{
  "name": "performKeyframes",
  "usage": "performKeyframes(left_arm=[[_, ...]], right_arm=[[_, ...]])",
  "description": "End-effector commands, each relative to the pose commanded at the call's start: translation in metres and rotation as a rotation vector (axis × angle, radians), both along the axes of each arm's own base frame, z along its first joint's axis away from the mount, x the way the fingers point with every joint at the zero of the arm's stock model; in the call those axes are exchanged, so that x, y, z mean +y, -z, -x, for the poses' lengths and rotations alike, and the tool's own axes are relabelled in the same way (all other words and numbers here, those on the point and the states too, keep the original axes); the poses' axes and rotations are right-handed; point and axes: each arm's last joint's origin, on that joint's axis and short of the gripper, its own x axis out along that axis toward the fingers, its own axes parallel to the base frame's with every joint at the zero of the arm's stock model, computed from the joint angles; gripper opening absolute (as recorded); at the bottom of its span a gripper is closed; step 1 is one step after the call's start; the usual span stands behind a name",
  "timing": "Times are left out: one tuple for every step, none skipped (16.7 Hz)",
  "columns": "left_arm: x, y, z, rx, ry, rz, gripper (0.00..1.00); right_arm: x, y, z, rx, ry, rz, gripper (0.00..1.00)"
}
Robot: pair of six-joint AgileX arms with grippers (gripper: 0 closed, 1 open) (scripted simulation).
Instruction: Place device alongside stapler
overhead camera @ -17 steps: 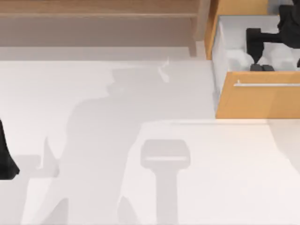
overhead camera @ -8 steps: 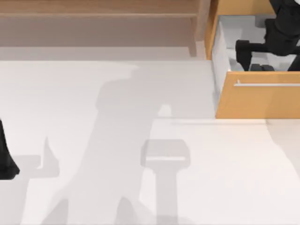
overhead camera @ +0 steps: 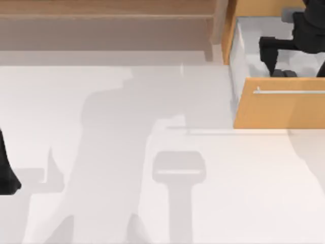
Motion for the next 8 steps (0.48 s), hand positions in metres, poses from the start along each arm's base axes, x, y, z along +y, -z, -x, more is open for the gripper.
performKeyframes(left_arm=[[0.0,0.0,0.0,0.0,0.0,0.0,1.0],[0.0,0.0,0.0,0.0,0.0,0.0,1.0],[0.0,0.0,0.0,0.0,0.0,0.0,1.0],[0.0,0.0,0.0,0.0,0.0,0.0,1.0],[0.0,0.0,0.0,0.0,0.0,0.0,1.0],[0.0,0.0,0.0,0.0,0.0,0.0,1.0],[0.0,0.0,0.0,0.0,0.0,0.0,1.0],[0.0,0.0,0.0,0.0,0.0,0.0,1.0]], right_arm=[[0.0,-0.014,0.006,-0.002,0.001,0.001,1.0],[0.001,-0.029,0.012,-0.005,0.001,0.001,1.0],[0.0,-0.043,0.018,-0.01,-0.001,0.001,1.0],[0.0,-0.055,0.023,-0.014,-0.003,0.0,1.0],[-0.001,-0.064,0.028,-0.017,-0.005,0.0,1.0],[-0.003,-0.071,0.031,-0.019,-0.008,0.0,1.0],[-0.004,-0.074,0.033,-0.02,-0.01,0.001,1.0],[-0.006,-0.074,0.033,-0.021,-0.011,0.002,1.0]])
